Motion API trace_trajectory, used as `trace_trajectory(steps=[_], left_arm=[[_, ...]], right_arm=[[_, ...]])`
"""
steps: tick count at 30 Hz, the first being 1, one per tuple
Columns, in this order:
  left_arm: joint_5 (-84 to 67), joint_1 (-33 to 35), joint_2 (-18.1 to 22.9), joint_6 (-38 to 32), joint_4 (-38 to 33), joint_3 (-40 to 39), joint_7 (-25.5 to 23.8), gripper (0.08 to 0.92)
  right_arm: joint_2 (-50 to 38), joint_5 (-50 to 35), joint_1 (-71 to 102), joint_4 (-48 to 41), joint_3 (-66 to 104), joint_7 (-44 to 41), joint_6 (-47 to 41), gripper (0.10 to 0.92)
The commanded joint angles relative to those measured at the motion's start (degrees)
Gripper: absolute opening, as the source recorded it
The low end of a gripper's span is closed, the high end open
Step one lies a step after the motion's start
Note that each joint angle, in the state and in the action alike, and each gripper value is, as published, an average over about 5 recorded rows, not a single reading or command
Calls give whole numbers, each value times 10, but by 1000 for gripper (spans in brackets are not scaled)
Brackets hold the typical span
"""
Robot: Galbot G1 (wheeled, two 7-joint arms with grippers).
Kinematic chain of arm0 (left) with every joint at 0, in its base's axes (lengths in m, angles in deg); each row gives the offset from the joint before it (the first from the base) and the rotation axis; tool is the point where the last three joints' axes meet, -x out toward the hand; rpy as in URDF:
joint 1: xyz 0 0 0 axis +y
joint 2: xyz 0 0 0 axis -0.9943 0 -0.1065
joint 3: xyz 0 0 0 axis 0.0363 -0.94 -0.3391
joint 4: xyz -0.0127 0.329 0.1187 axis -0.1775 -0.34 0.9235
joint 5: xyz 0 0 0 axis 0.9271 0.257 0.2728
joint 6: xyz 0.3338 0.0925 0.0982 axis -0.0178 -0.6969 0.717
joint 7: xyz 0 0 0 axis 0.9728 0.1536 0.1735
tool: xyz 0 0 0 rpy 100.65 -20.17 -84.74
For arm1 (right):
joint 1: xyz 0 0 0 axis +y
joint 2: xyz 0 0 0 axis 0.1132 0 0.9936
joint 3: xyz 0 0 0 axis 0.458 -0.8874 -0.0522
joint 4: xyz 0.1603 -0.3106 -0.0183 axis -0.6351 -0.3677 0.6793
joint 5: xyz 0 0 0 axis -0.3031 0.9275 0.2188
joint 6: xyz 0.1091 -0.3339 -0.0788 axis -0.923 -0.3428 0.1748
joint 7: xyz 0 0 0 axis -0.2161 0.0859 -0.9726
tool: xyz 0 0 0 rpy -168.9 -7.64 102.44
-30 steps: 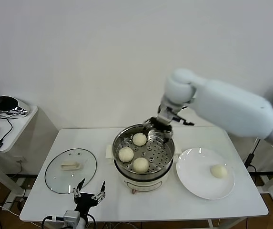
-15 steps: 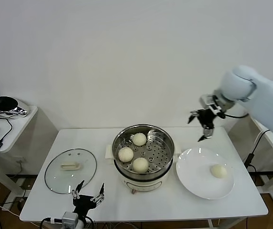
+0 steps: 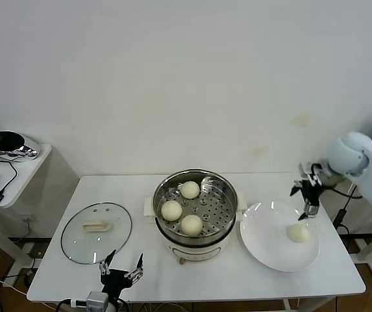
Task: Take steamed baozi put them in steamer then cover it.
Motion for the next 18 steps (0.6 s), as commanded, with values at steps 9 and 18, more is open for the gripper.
trace_trajectory(steps=[9,18], left_arm=[[7,9,4,-3,9,1,2,823],[14,7,6,-5,17,-3,3,823]], right_arm=[[42,80,157,-73,111,56,18,823],[68,87,173,-108,120,98,35,823]])
